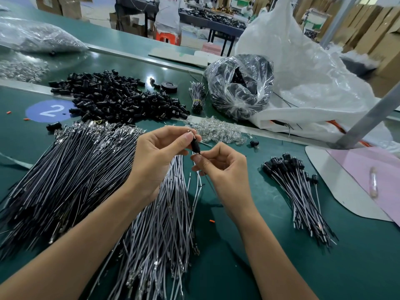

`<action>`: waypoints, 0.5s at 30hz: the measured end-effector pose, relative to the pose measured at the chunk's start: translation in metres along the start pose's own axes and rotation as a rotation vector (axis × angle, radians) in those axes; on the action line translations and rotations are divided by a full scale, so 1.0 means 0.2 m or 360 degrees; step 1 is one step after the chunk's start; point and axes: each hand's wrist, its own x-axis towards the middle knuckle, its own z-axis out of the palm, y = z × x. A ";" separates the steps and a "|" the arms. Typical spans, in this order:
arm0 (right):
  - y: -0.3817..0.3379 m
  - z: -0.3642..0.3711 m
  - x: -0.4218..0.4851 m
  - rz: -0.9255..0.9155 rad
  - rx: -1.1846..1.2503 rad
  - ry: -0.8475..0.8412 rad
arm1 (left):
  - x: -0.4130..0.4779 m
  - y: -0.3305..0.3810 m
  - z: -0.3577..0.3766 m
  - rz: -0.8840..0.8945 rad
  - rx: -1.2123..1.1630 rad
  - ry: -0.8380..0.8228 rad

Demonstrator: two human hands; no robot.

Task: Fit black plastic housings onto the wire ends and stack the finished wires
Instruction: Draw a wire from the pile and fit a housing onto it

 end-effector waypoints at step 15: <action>-0.01 0.01 -0.01 -0.0039 0.0069 0.0040 | 0.00 0.00 0.00 0.0145 0.0167 0.0031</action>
